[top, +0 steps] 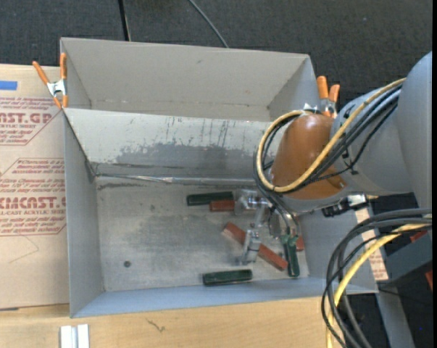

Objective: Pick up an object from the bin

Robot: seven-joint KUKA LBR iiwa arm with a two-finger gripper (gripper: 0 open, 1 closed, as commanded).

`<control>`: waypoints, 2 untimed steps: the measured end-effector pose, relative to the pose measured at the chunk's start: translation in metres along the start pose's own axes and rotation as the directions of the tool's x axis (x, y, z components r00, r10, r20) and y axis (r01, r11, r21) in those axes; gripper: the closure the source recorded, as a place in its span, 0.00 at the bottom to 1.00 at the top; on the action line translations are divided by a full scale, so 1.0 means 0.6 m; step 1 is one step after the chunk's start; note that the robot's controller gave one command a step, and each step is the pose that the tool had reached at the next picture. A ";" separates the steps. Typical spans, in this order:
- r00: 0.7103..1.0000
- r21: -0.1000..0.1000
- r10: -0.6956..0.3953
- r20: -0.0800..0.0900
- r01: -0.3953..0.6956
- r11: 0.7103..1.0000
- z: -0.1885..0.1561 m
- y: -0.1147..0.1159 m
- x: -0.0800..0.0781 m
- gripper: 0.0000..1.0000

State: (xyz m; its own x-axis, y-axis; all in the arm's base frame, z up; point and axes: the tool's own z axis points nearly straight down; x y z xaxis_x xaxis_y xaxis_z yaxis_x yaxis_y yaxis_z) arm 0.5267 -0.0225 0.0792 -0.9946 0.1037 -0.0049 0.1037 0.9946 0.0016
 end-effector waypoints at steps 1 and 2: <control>0.983 0.001 -0.181 0.008 0.181 0.983 0.012 -0.034 0.067 1.00; 0.983 0.001 -0.181 0.008 0.181 0.983 0.012 -0.034 0.067 1.00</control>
Offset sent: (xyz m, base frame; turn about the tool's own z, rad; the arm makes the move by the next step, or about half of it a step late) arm 0.0000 0.0000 0.0000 0.0000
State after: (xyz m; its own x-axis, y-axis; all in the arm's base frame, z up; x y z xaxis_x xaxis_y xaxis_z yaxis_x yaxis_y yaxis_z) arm 0.4847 -0.0384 0.0719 -0.9968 -0.0784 -0.0132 -0.0784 0.9969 -0.0004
